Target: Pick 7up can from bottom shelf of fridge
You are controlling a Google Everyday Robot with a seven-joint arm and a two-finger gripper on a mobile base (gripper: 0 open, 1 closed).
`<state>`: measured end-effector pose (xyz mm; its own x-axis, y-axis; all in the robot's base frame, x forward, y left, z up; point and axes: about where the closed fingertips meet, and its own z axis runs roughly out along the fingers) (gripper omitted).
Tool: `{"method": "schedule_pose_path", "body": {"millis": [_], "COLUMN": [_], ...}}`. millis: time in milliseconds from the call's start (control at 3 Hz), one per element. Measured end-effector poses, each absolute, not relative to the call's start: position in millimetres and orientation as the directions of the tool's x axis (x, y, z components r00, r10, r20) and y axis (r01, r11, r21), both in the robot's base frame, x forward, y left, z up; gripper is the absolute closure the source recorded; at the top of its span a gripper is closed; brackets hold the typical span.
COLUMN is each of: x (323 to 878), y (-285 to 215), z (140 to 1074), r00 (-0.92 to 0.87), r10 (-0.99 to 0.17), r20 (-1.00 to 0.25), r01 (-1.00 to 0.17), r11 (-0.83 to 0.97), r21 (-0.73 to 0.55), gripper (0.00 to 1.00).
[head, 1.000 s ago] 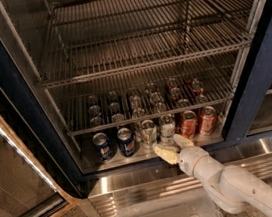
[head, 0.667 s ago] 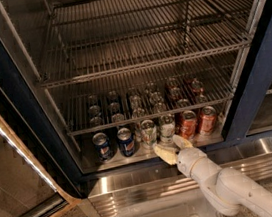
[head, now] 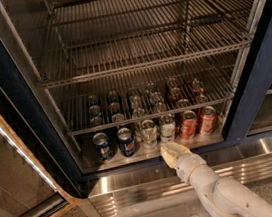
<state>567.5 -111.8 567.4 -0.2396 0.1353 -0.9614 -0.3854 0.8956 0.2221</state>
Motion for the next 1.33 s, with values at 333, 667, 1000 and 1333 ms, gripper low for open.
{"method": "schedule_pose_path", "body": {"millis": [333,667,1000,1333], "x": [567.5,567.6,571.3,574.1], "y": [-111.7,-111.6,-108.9,-107.0], "z": [567.5,567.6,570.0,571.9], "r00": [-0.240,-0.239,-0.230,-0.217], "r10": [0.135,0.135,0.120,0.110], "r20": [-0.961,-0.962,-0.966,-0.970], "r01": [-0.385,-0.386,-0.386,-0.384], "r11": [0.896,0.896,0.900,0.904], "r21": [0.222,0.221,0.204,0.188], "gripper": [0.63,0.49,0.56,0.64]}}
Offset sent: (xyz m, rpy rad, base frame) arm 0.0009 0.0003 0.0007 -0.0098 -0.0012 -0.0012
